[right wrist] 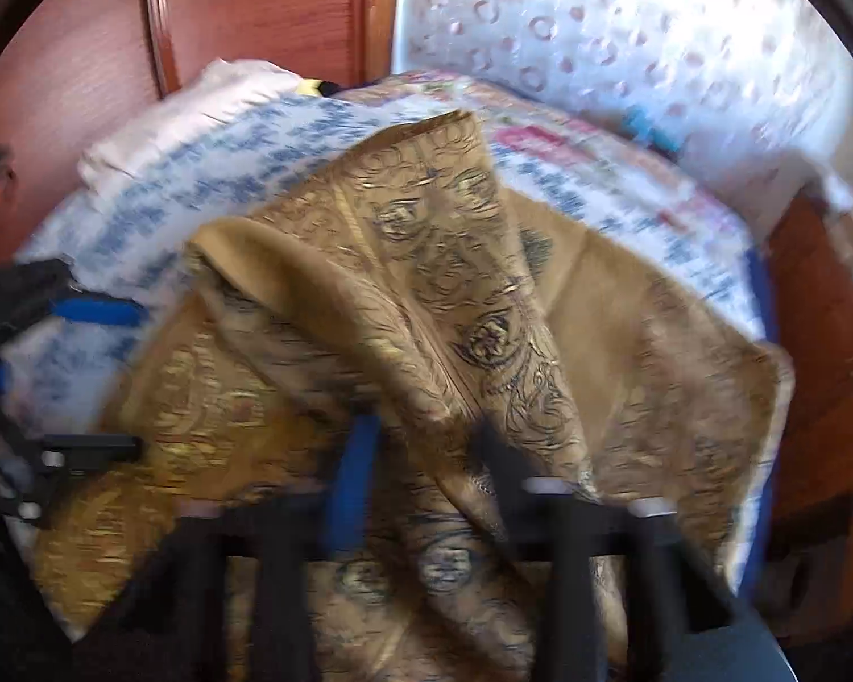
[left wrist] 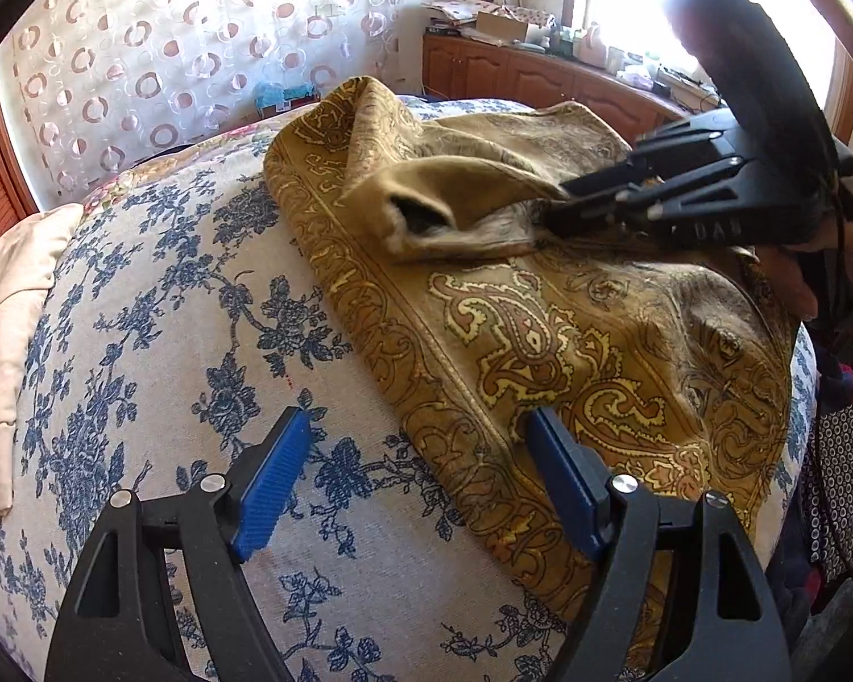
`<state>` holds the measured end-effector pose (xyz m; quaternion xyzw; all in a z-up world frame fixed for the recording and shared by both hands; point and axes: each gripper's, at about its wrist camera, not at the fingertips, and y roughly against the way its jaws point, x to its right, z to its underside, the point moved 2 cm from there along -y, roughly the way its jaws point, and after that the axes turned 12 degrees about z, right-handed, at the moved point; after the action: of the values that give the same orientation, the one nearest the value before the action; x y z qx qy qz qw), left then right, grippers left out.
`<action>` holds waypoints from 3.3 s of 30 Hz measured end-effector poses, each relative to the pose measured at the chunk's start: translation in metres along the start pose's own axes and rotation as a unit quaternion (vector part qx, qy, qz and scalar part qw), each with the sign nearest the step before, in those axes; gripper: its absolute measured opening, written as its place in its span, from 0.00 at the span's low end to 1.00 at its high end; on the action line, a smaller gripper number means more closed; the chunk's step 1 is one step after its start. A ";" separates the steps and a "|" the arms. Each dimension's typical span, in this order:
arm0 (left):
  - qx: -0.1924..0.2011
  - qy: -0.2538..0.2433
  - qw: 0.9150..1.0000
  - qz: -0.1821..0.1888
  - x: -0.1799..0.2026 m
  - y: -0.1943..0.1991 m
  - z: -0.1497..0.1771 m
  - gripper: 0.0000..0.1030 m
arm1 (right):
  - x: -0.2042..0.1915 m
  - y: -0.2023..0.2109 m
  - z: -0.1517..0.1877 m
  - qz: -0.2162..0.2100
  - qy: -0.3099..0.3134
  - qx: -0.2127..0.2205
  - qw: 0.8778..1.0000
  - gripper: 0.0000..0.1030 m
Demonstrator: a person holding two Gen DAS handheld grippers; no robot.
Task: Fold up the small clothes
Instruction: 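Grasp the folded golden shirt's edge with the right gripper, then lift the held edge with the right gripper, fold it over, then open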
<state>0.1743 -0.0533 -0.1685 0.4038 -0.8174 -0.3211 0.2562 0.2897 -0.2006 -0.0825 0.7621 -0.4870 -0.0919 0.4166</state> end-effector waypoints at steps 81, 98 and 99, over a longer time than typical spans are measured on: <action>0.047 0.025 0.998 0.037 0.031 0.026 0.007 0.77 | 0.054 0.071 0.129 0.058 -0.207 0.021 0.976 0.36; 0.048 0.021 0.998 0.032 0.039 0.028 0.013 0.77 | 0.054 0.102 0.158 0.114 -0.203 0.064 0.970 0.06; 0.048 0.019 0.998 0.031 0.040 0.028 0.013 0.77 | 0.057 0.103 0.161 0.115 -0.209 0.064 0.969 0.06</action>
<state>0.1298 -0.0691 -0.1500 0.3966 -0.8389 -0.2653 0.2619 0.1615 -0.3536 -0.0952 0.6896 -0.6528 -0.1696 0.2637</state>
